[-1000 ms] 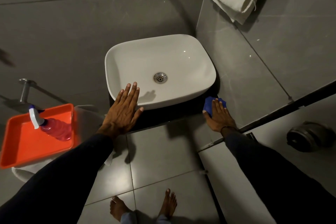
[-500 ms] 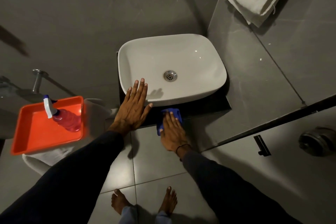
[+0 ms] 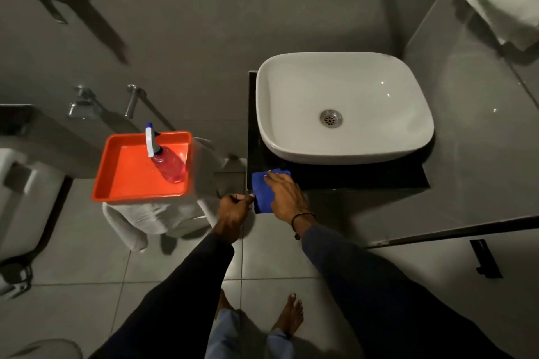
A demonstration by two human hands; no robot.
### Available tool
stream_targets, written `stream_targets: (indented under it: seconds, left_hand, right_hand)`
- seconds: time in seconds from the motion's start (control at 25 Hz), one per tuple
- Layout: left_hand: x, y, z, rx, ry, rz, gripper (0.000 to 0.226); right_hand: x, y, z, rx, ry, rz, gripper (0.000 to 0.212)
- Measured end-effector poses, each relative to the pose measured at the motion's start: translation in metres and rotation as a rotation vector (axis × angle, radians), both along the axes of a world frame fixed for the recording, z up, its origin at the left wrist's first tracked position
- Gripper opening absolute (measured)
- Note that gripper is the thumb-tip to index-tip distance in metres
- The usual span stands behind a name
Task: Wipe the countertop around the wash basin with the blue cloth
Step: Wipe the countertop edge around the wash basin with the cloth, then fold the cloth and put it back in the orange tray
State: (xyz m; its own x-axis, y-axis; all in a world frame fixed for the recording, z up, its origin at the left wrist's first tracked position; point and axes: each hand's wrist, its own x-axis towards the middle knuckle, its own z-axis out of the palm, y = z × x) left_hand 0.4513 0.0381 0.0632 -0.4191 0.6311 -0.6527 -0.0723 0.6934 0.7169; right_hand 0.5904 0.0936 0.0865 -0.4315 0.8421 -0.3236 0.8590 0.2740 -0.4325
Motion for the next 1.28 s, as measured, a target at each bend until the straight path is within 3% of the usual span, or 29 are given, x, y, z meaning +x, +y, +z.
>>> stream_targets:
  seconds: [0.16,0.24,0.32,0.36,0.44,0.52,0.68,0.8,1.0,1.08,1.2,1.28]
  left_hand:
    - [0.009,-0.003,-0.001,0.014,-0.236,-0.016,0.023]
    - [0.011,-0.003,0.001,0.012,-0.308,-0.032,0.015]
    - [0.011,-0.005,0.006,-0.008,-0.385,-0.044,0.011]
    - [0.009,-0.006,0.008,-0.029,-0.416,-0.053,0.022]
    - [0.0,-0.013,0.015,-0.082,-0.464,-0.063,0.037]
    - [-0.013,-0.024,0.019,-0.105,-0.488,-0.057,0.04]
    - [-0.05,-0.05,0.028,-0.107,-0.49,0.027,0.028]
    - [-0.096,-0.067,0.036,-0.125,-0.418,0.099,0.014]
    - [-0.203,-0.082,0.031,-0.158,-0.29,0.17,0.033]
    - [-0.259,-0.081,0.025,-0.169,-0.267,0.181,0.037]
    - [-0.336,-0.068,0.008,-0.22,-0.226,0.179,0.037]
    - [-0.379,-0.049,-0.006,-0.227,-0.224,0.141,0.036]
  right_hand:
    - [0.003,0.007,-0.008,-0.106,0.129,-0.134,0.064]
    - [0.006,-0.002,-0.013,-0.061,0.306,-0.385,0.053]
    - [0.013,-0.015,-0.012,0.014,0.436,-0.771,0.046]
    - [0.017,-0.019,-0.012,-0.055,0.48,-0.945,0.049]
    - [0.019,-0.022,-0.01,-0.413,0.573,-1.153,0.052]
    - [0.015,-0.027,-0.004,-0.72,0.649,-1.139,0.043]
    - [-0.014,-0.039,0.012,-0.846,0.67,-0.977,0.04]
    - [-0.066,-0.044,0.028,-0.858,0.616,-0.848,0.039]
    - [-0.185,-0.054,0.022,-0.829,0.531,-0.786,0.03]
    - [-0.243,-0.058,0.013,-0.852,0.522,-0.795,0.005]
    - [-0.322,-0.054,-0.005,-0.815,0.499,-0.815,0.022]
    - [-0.366,-0.042,-0.018,-0.764,0.48,-0.827,0.021]
